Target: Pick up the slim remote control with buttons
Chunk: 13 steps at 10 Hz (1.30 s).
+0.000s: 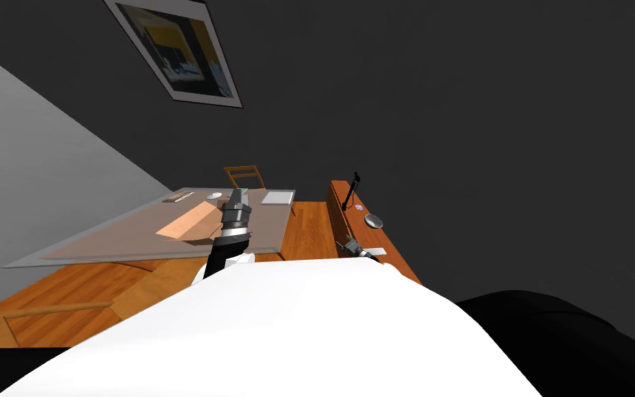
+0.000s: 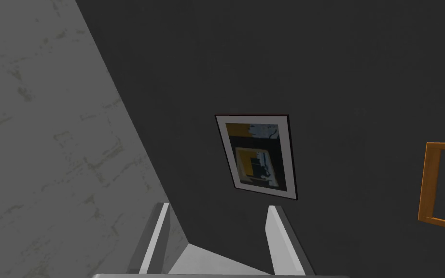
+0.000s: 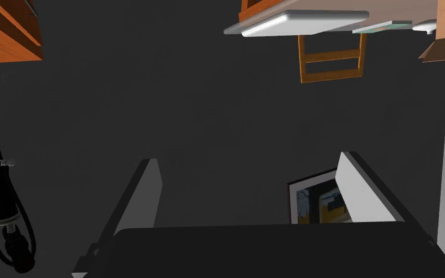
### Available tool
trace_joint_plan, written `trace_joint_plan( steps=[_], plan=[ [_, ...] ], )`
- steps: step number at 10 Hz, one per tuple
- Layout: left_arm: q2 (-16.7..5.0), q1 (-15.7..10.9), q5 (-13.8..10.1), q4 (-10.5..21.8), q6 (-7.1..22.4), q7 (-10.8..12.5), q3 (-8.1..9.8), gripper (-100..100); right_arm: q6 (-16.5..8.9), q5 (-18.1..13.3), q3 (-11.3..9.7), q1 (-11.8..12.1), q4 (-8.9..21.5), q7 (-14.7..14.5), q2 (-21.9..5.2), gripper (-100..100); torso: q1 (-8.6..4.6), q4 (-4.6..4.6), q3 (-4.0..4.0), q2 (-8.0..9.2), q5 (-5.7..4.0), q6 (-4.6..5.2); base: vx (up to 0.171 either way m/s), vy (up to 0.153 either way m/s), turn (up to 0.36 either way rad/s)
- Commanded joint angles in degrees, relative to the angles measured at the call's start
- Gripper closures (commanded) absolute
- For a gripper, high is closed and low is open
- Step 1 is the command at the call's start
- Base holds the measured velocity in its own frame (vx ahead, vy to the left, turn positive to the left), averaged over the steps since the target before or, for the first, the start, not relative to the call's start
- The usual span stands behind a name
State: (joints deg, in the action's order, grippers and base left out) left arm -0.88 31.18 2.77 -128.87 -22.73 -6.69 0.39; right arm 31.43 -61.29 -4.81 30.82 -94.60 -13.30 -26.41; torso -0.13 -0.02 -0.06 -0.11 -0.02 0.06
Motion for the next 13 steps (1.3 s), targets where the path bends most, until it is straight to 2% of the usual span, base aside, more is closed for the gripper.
trace_joint_plan(
  steps=[1,2,3,4,5,6,7,9,10,11,12,13],
  plan=[
    [0.0,0.0,0.0,0.0,0.0,0.0,0.00,0,0.5,-2.9,-0.8,-0.8,2.9,-1.1,-1.9,-100,0.00,0.00,0.00,0.00,0.00,0.00,0.027,-0.018,0.120],
    [0.0,0.0,0.0,0.0,0.0,0.0,0.00,0,0.5,-4.1,-0.8,-0.8,4.4,-1.1,-1.9,-100,-0.01,0.00,-0.01,-0.03,0.00,-0.02,0.030,-0.021,0.090],
    [0.0,0.0,0.0,0.0,0.0,0.0,0.00,0,0.8,-5.8,-1.6,-1.3,6.4,-2.1,-3.7,-100,-0.01,-0.01,-0.02,-0.03,-0.01,0.01,0.038,-0.019,0.152],
    [0.0,0.0,0.0,0.0,0.0,0.0,0.00,0,0.8,-6.9,-1.6,-1.3,7.6,-2.1,-3.7,-100,-0.01,-0.01,-0.03,-0.06,0.00,-0.02,0.033,-0.018,0.082],
    [0.0,0.0,0.0,0.0,0.0,0.0,0.00,0,1.1,-8.7,-2.4,-1.8,9.8,-3.1,-5.5,-100,0.01,-0.01,-0.03,-0.05,0.00,0.01,0.039,-0.020,0.132],
    [0.0,0.0,0.0,0.0,0.0,0.0,0.00,0,1.1,-10.1,-2.4,-1.8,10.7,-3.1,-5.5,-100,-0.01,-0.01,-0.04,-0.07,0.00,-0.02,0.034,-0.021,0.064],
    [0.0,0.0,0.0,0.0,0.0,0.0,0.00,0,1.4,-11.9,-3.2,-2.3,12.9,-4.1,-7.3,-100,0.00,-0.01,-0.03,-0.05,0.00,0.01,0.039,-0.023,0.090],
    [0.0,0.0,0.0,0.0,0.0,0.0,0.00,0,1.4,-13.0,-3.2,-2.3,13.8,-4.1,-7.3,-100,-0.02,-0.01,-0.04,-0.06,0.00,0.01,0.029,-0.021,0.039],
    [0.0,0.0,0.0,0.0,0.0,0.0,0.00,0,1.6,-15.7,-4.1,-2.9,15.9,-5.0,-9.1,-100,0.03,0.00,-0.01,-0.02,0.00,0.01,0.036,-0.010,0.124],
    [0.0,0.0,0.0,0.0,0.0,0.0,0.00,0,1.6,-15.7,-4.1,-2.9,16.7,-5.0,-9.1,-100,0.04,-0.01,-0.03,-0.06,0.01,-0.01,0.040,-0.018,0.065],
    [0.0,0.0,0.0,0.0,0.0,0.0,0.00,0,1.9,-18.1,-5.0,-3.4,18.8,-6.0,-10.9,-100,0.02,-0.01,-0.04,-0.07,0.00,0.01,0.048,-0.029,0.099],
    [0.0,0.0,0.0,0.0,0.0,0.0,0.00,0,1.9,-18.2,-5.0,-3.4,19.9,-6.0,-10.9,-100,-0.03,-0.02,-0.06,-0.10,0.00,0.00,0.044,-0.031,0.050]
  ],
)
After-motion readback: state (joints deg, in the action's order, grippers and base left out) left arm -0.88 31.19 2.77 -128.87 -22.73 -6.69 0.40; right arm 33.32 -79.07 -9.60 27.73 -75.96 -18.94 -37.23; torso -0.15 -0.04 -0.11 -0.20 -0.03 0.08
